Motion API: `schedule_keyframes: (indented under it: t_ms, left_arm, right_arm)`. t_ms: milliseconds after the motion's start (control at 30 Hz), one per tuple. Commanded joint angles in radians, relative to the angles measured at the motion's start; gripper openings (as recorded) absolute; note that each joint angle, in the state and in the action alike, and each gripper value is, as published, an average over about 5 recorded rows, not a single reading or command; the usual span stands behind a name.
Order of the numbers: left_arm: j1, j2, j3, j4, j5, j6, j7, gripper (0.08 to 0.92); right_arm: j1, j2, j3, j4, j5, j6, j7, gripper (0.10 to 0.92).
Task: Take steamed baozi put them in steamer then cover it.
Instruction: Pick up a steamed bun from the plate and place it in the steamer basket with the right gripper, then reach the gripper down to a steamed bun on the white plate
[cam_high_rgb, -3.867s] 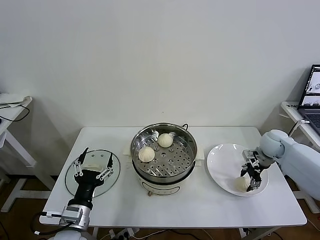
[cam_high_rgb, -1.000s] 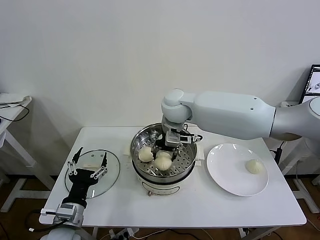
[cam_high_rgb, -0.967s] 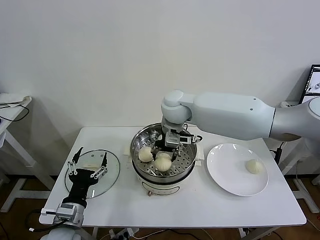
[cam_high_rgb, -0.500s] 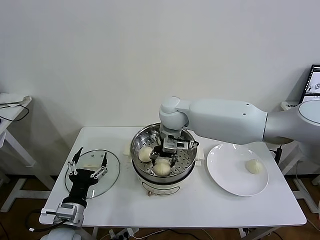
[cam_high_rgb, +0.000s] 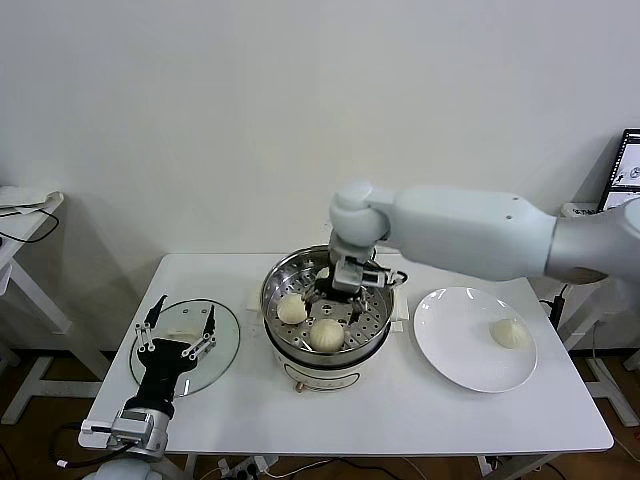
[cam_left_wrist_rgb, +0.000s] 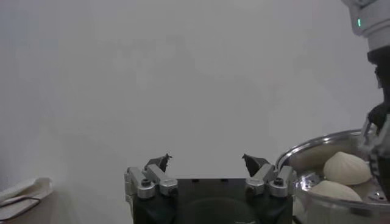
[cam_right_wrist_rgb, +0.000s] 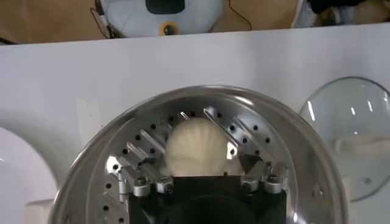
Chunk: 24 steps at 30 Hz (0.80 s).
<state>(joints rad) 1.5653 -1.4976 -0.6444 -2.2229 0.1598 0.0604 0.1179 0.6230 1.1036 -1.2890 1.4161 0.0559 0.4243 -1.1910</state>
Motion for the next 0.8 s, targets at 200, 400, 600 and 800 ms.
schedule_keyframes:
  t_ms: [200,400,600,800]
  left_arm:
    - [0.017,-0.004,0.015,-0.028,0.018,-0.004,-0.003,0.823]
    - [0.02,-0.009,0.027,-0.026,0.029,-0.007,-0.004,0.823]
    - [0.019,-0.011,0.035,-0.027,0.032,-0.007,-0.004,0.823]
    - [0.016,-0.01,0.037,-0.023,0.032,-0.005,-0.004,0.823]
  right_arm:
    - [0.072,-0.356,0.041,-0.034,0.17,-0.313,-0.129,0.823]
    - [-0.06,-0.486,0.116,-0.1,0.084,-0.48,-0.163,0.823]
    - [-0.31,-0.519,0.36,-0.258,-0.107,-0.477,-0.18,0.823]
    - [-0.482,-0.488,0.553,-0.378,-0.233,-0.425,-0.178,0.823]
